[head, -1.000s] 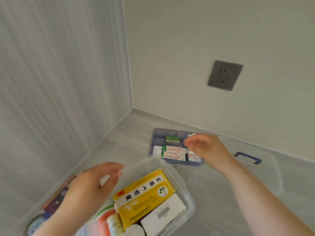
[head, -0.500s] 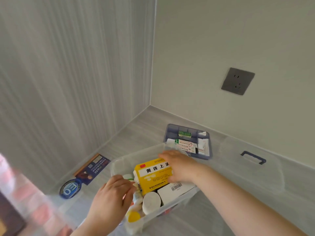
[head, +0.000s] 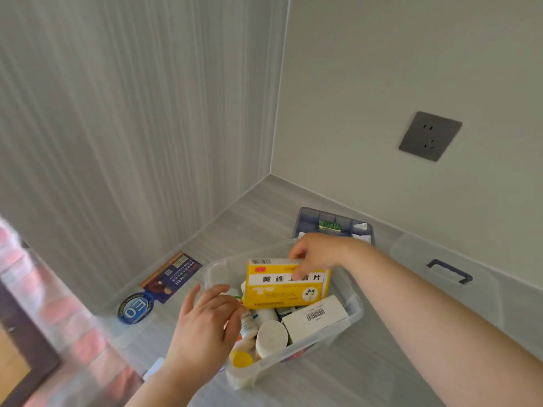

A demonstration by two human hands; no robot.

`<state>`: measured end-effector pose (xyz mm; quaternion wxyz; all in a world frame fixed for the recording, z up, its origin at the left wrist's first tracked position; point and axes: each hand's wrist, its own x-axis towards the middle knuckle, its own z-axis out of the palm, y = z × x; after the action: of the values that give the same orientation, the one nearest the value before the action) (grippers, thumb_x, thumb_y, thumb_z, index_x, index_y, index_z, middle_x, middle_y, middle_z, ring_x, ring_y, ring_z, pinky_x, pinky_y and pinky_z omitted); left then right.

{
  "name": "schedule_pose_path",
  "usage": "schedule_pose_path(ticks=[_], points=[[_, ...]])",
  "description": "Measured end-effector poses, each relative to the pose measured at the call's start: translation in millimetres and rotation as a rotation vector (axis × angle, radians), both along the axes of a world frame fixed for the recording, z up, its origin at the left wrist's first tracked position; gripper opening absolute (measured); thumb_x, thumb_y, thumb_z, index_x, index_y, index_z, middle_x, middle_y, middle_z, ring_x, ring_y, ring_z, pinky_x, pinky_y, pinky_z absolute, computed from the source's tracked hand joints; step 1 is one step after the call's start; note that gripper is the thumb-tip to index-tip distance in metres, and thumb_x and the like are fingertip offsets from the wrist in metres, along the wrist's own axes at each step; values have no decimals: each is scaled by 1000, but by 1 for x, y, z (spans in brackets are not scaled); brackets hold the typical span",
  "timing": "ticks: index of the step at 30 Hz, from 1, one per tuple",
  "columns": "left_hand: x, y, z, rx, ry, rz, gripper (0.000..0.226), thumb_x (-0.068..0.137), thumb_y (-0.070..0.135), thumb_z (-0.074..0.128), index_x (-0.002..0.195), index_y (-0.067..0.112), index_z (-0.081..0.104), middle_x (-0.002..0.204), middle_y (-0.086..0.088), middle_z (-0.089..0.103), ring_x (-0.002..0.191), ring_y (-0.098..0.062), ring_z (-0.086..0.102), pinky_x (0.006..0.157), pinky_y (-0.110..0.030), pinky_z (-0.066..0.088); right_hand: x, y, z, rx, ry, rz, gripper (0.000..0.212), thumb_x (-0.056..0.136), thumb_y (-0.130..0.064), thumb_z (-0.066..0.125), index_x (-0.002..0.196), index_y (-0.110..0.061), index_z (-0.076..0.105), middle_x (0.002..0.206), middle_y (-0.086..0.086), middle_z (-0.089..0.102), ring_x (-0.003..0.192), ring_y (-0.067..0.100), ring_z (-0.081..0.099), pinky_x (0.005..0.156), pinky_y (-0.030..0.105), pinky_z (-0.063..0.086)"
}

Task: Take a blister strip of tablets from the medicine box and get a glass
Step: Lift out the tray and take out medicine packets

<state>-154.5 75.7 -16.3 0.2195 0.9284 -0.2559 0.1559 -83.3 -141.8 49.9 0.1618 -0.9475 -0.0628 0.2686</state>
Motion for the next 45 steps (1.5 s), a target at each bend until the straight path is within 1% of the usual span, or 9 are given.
schedule_pose_path(ticks=[5, 10, 13, 19, 25, 33, 37, 41, 45], points=[[-3, -2, 7, 50, -28, 1, 38, 73, 34, 38, 61, 25, 73, 63, 16, 73, 79, -12, 72, 99, -49, 36, -8, -28, 14, 318, -77, -214, 26, 80, -25, 64, 105, -19, 64, 89, -5, 67, 69, 1, 60, 57, 7, 47], [-14, -28, 15, 12, -21, -204, 30, 70, 43, 47, 69, 30, 74, 68, 17, 73, 67, -1, 70, 73, -26, 53, -34, -85, 13, 759, -133, -624, 19, 85, -12, 56, 102, -19, 62, 76, -4, 71, 51, -1, 66, 48, 13, 53], [-21, -53, 16, 84, -4, -304, 34, 43, 55, 79, 68, 33, 74, 64, 21, 72, 58, 3, 68, 51, -16, 52, -60, -124, -1, 800, -143, -820, 24, 88, -17, 51, 110, -13, 59, 82, 2, 72, 54, 3, 67, 54, 19, 56], [-12, -71, 7, 138, -80, -340, 44, 23, 53, 86, 60, 35, 72, 57, 25, 68, 47, 9, 61, 42, -6, 42, -98, -159, -55, 591, -42, -966, 25, 88, -16, 53, 110, -8, 60, 116, 22, 64, 67, 14, 61, 55, 17, 51], [-4, -71, 1, 81, -27, -349, 31, 46, 48, 76, 70, 28, 73, 61, 18, 71, 49, 2, 65, 43, -9, 44, -72, -128, -89, 519, 31, -886, 30, 86, -15, 56, 114, -4, 58, 117, 23, 63, 94, 30, 63, 81, 35, 51], [6, -64, 5, 130, 60, -359, 34, 37, 50, 86, 62, 33, 71, 62, 20, 71, 53, 3, 66, 41, -10, 47, -48, -116, -105, 161, -131, -712, 29, 87, -27, 53, 111, -15, 62, 117, 13, 65, 105, 29, 60, 93, 39, 48], [7, -50, 9, 79, 86, -288, 46, 77, 61, 39, 65, 30, 72, 63, 16, 72, 58, -1, 68, 49, -12, 49, -44, -111, -93, -21, -304, -643, 38, 87, -26, 53, 124, -18, 52, 135, 11, 48, 125, 28, 38, 105, 35, 32], [10, -22, 7, 79, 48, -170, 45, 84, 39, 36, 57, 23, 70, 57, 10, 70, 56, -10, 68, 75, -21, 39, -35, -77, -35, 267, -790, -584, 27, 85, -13, 54, 111, -14, 60, 111, 0, 59, 102, 10, 50, 77, 8, 34], [8, -18, 0, 37, 80, -85, 38, 74, 27, 40, 46, 15, 63, 46, 6, 65, 47, -12, 64, 81, -22, 37, -22, -13, -5, 362, -416, -129, 23, 88, -16, 51, 106, -19, 63, 106, -7, 66, 92, 4, 58, 72, 6, 38]])
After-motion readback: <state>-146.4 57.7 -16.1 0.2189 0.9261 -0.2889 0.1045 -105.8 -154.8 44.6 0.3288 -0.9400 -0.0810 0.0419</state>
